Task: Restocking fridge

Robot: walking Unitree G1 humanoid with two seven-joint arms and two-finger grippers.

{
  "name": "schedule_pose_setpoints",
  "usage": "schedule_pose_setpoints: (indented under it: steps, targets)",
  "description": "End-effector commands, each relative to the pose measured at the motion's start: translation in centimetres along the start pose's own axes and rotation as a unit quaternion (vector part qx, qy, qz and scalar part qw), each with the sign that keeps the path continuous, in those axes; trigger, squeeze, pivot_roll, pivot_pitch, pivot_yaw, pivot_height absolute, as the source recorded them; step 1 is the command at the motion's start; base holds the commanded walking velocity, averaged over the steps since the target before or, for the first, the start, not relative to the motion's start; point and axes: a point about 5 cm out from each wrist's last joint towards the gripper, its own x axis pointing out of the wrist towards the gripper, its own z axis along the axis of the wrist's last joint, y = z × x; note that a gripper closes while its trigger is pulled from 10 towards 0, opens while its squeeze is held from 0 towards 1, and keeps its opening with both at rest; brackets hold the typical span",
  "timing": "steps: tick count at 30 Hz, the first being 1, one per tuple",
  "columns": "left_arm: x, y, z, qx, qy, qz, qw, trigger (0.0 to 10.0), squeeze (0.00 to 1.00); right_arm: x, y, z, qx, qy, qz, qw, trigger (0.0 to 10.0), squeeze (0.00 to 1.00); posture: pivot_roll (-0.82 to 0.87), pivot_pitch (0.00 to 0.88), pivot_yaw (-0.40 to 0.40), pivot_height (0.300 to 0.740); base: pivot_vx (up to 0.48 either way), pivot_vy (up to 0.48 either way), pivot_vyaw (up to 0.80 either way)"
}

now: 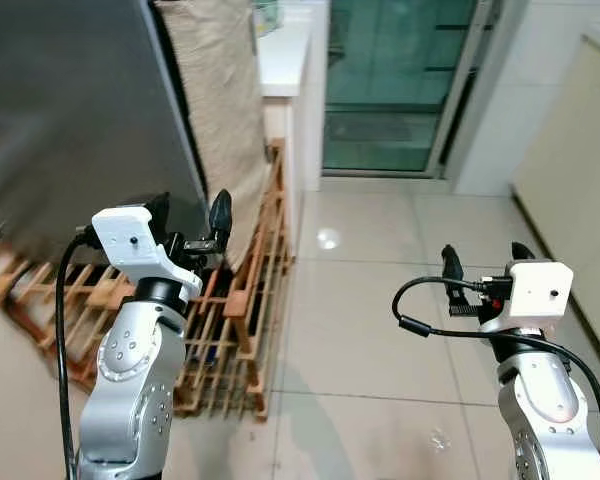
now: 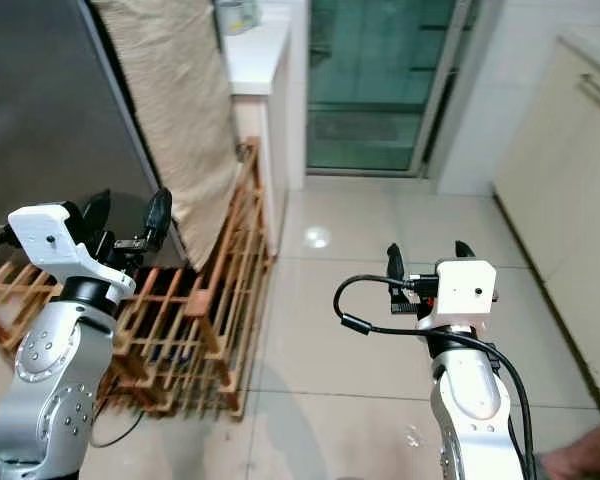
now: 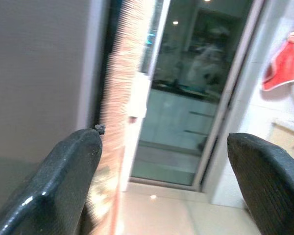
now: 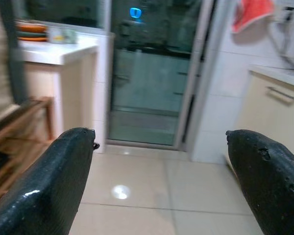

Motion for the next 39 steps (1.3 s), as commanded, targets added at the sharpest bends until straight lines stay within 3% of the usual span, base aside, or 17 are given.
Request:
schedule_pose_setpoints:
  steps: [1, 10, 21, 29, 39]
  targets:
    - [0.2, 0.3, -0.3, 0.005, 0.011, 0.018, 1.000, 10.0, 0.00, 0.4, 0.1, 0.0, -0.004, -0.001, 0.007, 1.000, 10.0, 0.00, -0.12, 0.000, 0.032, 0.740, 0.472, 0.000, 0.00]
    - [0.8, 1.3, -0.3, 0.015, 0.015, 0.072, 0.997, 10.0, 0.00, 1.2, 1.0, -0.3, -0.005, -0.001, 0.027, 1.000, 10.0, 0.00, -0.11, 0.000, 0.035, 0.740, 0.241, 0.034, 0.00]
    - [1.3, 1.3, 0.0, 0.020, 0.011, 0.074, 0.997, 10.0, 0.00, 1.7, 1.3, -0.2, -0.006, -0.006, 0.034, 0.999, 10.0, 0.00, -0.10, 0.000, 0.034, 0.740, 0.000, 0.000, 0.00]
    - [3.5, -0.2, -0.5, 0.035, 0.047, 0.026, 0.998, 10.0, 0.00, 2.1, 1.5, -0.5, -0.004, -0.001, 0.033, 0.999, 10.0, 0.00, -0.10, 0.000, 0.032, 0.740, 0.000, 0.000, 0.00]
    - [6.1, -2.5, -0.9, 0.011, 0.061, -0.005, 0.998, 10.0, 0.00, 2.2, 1.2, -0.9, 0.000, 0.010, 0.024, 1.000, 10.0, 0.00, -0.11, 0.000, 0.028, 0.740, 0.000, 0.000, 0.00]
